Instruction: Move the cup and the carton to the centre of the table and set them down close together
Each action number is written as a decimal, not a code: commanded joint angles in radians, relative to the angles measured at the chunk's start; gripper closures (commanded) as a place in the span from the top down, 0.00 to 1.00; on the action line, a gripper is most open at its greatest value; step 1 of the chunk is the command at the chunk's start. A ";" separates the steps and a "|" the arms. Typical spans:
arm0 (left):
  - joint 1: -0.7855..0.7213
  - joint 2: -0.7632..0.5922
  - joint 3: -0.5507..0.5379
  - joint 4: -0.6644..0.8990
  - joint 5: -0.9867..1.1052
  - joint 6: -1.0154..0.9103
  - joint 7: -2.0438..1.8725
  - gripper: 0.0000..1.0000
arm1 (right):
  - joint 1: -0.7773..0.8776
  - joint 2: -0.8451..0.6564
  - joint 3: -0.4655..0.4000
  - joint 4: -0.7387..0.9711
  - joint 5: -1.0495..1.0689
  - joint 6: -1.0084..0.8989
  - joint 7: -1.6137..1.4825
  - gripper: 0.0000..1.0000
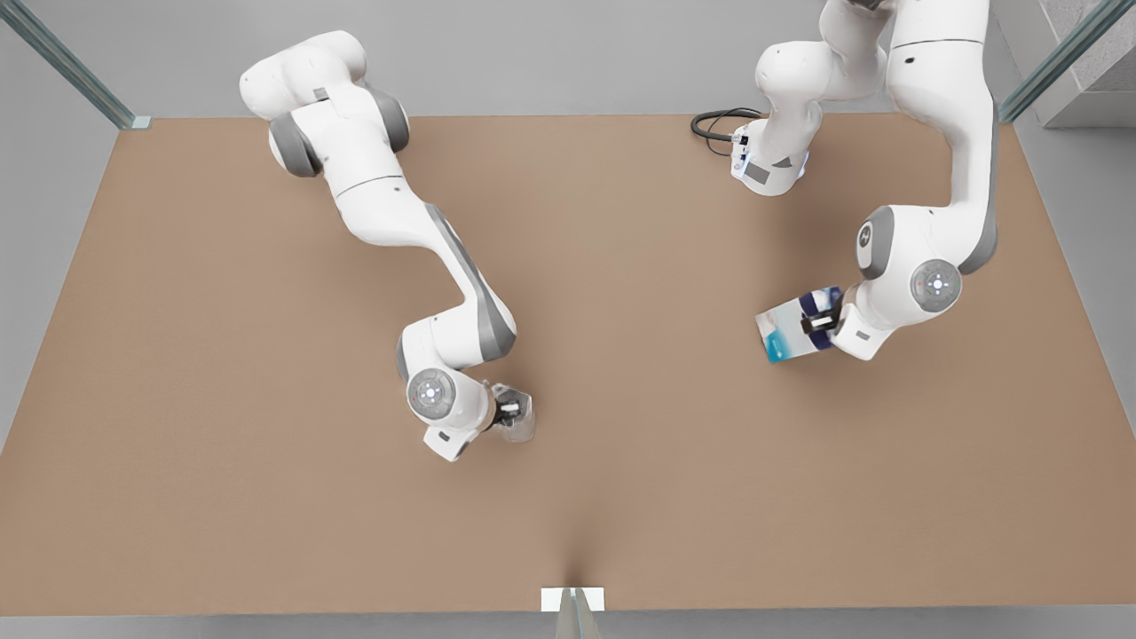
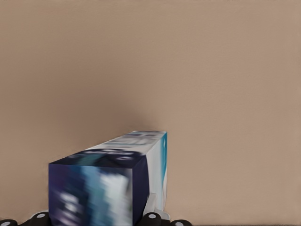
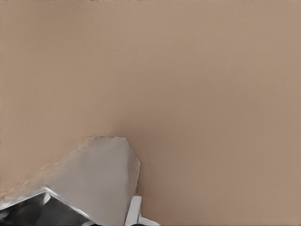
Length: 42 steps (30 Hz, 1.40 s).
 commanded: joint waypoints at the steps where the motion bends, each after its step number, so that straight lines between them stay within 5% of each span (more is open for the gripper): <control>1: -0.003 -0.007 -0.005 0.004 -0.053 -0.001 0.000 0.55 | 0.003 0.009 0.001 0.013 0.009 0.000 0.004 0.21; 8: -0.005 -0.014 -0.047 0.162 0.029 -0.056 0.250 0.55 | 0.053 0.060 -0.073 0.076 0.093 0.006 0.016 0.21; 9: -0.006 -0.007 -0.047 0.186 0.029 -0.051 0.351 0.55 | 0.053 0.068 -0.073 0.076 0.092 0.020 0.016 0.27; 11: -0.009 0.005 -0.070 0.212 0.053 -0.044 0.424 0.55 | 0.053 0.074 -0.078 0.076 0.092 0.043 0.015 0.81; 12: -0.008 -0.001 -0.103 0.219 0.099 -0.045 0.436 0.55 | 0.065 0.077 -0.088 0.076 0.093 0.043 0.015 0.98; 15: -0.008 0.026 -0.258 0.271 0.251 -0.027 0.493 0.55 | 0.073 0.088 -0.090 0.076 0.093 0.060 0.009 1.00; 22: -0.003 0.060 -0.278 0.297 0.662 0.208 0.758 0.55 | 0.064 0.080 -0.090 0.075 0.095 0.052 0.001 1.00; 27: 0.006 0.057 -0.284 0.300 0.538 0.131 1.171 0.55 | 0.029 0.031 -0.087 0.070 0.092 0.037 0.006 1.00; 32: -0.008 0.071 -0.330 0.317 0.451 0.076 1.313 0.55 | -0.019 -0.239 -0.125 0.009 0.067 -0.293 0.013 1.00; 34: -0.015 0.161 -0.387 0.455 0.438 -0.028 1.284 0.55 | -0.031 -0.357 -0.131 0.007 -0.244 -0.466 -0.071 1.00; 37: -0.099 0.170 -0.395 0.475 0.384 -0.100 1.188 0.55 | -0.098 -0.521 -0.122 -0.105 -0.445 -0.477 -0.091 1.00; 40: -0.195 0.261 -0.395 0.585 0.320 -0.177 1.125 0.55 | -0.459 -0.713 0.215 -0.352 -0.529 -0.357 -0.086 1.00; 42: -0.245 0.307 -0.395 0.636 0.303 -0.182 1.079 0.55 | -0.513 -0.781 0.249 -0.459 -0.534 -0.288 -0.086 1.00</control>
